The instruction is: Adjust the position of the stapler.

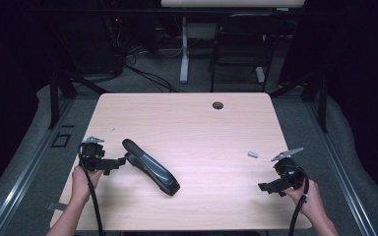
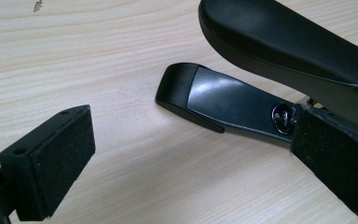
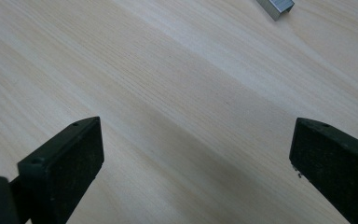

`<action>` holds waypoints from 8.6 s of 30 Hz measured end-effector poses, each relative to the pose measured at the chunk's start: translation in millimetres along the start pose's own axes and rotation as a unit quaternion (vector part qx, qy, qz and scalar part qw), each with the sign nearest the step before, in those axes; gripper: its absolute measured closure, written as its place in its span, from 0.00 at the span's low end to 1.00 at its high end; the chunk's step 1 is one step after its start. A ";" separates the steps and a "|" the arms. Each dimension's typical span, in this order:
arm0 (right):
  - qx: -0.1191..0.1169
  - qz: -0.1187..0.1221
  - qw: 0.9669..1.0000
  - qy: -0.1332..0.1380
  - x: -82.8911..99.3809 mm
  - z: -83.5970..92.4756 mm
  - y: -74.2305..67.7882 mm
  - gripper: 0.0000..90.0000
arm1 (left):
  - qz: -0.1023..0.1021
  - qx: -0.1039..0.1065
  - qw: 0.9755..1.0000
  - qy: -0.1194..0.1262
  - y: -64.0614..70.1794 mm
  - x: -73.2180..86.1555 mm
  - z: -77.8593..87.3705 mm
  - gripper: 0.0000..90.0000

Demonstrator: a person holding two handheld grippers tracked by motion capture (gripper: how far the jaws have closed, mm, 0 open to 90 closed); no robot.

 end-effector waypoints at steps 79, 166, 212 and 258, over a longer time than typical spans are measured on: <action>-0.006 0.012 1.000 -0.006 -2.9 -4.1 -6.1 0.05 | -0.010 -0.015 1.000 -0.021 85.0 -27.4 -39.3 0.02; -0.010 0.002 1.000 -0.006 -2.4 -5.8 -8.8 0.14 | -0.171 0.054 0.983 -0.032 170.9 -19.7 -82.2 0.60; -0.006 0.023 1.000 -0.012 -2.5 -6.8 -10.8 0.14 | -0.311 0.164 0.933 -0.072 206.8 7.7 -76.5 0.62; -0.027 0.038 0.999 0.012 -15.0 -3.3 -24.3 0.10 | -0.376 0.223 0.893 -0.103 241.3 34.8 -71.1 0.62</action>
Point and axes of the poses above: each handheld gripper's, and its own axes: z roughly backward along the jaws, x roughly out of its underside, y roughly to its right, the point moved 10 cm from there along -z, roughly forward along the jaws, and after that the axes turned 12 degrees about z, right-handed, at the moved point
